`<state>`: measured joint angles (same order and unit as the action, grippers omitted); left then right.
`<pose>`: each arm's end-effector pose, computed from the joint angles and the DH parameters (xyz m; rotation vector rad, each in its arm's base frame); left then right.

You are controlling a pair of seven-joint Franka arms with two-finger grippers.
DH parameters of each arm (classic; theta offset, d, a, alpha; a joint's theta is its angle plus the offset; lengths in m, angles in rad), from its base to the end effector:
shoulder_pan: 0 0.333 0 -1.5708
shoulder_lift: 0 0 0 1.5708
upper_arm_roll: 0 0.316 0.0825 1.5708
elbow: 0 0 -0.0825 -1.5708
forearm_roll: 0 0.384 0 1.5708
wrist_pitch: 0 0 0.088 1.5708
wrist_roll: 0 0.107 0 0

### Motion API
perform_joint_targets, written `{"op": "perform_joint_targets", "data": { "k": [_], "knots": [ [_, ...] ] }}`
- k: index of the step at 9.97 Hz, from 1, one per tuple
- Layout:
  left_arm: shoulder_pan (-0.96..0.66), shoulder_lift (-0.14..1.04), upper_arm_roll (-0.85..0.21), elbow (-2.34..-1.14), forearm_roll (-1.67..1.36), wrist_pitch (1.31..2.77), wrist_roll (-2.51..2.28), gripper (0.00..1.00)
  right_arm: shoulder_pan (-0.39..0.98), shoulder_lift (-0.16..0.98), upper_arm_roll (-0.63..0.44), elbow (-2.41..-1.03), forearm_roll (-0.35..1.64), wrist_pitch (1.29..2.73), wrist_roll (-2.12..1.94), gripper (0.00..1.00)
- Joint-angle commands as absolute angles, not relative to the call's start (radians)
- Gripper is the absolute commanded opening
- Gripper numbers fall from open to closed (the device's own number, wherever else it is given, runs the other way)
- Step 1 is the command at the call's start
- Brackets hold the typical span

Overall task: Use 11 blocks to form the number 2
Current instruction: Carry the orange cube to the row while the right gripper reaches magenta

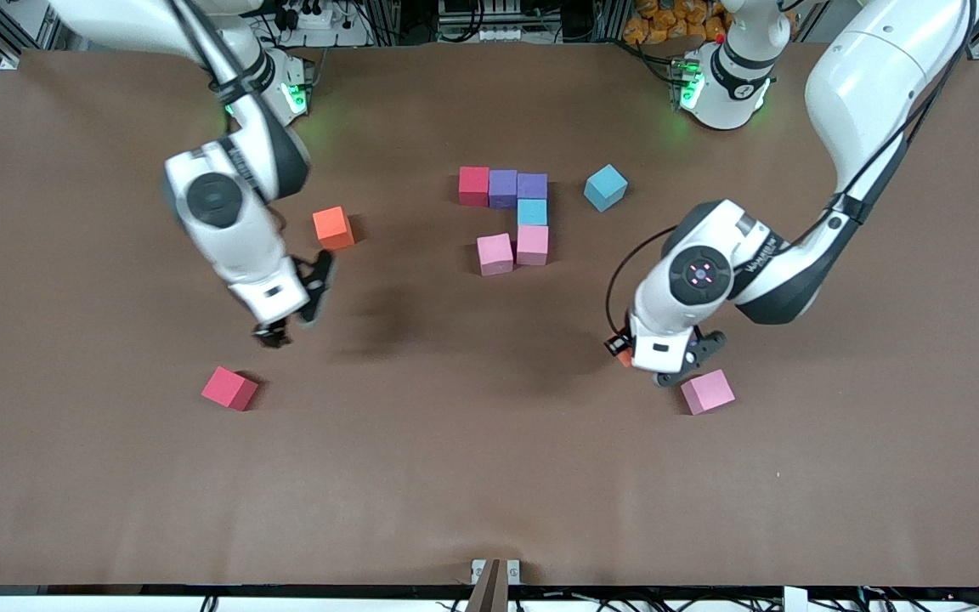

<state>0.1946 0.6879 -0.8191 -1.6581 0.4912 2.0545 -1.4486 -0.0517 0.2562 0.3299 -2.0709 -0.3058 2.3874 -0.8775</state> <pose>0.5937 -0.3085 0.2998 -2.9518 -1.0468 0.1176 0.5700 0.1548 0.3207 2.3251 1.8759 0.0556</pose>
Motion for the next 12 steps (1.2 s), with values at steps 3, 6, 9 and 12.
{"op": "perform_joint_targets", "data": {
  "k": [3,6,9,12],
  "knots": [
    [0.043,0.675,-0.857,-1.667,0.471,2.037,-1.873,0.25,-0.209,0.363,0.342,-1.958,-0.327,2.438,-0.897,0.86],
    [-0.131,0.684,-0.853,-1.629,0.469,2.039,-2.219,0.25,-0.285,0.441,0.342,-1.89,-0.325,2.441,-0.991,0.93],
    [-0.311,0.721,-0.775,-1.517,0.466,2.045,-2.524,0.25,-0.314,0.505,0.342,-1.839,-0.325,2.447,-1.171,0.93],
    [-0.506,0.77,-0.611,-1.416,0.466,2.103,-2.759,0.25,-0.311,0.529,0.342,-1.83,-0.328,2.459,-1.21,0.93]
  ]
}}
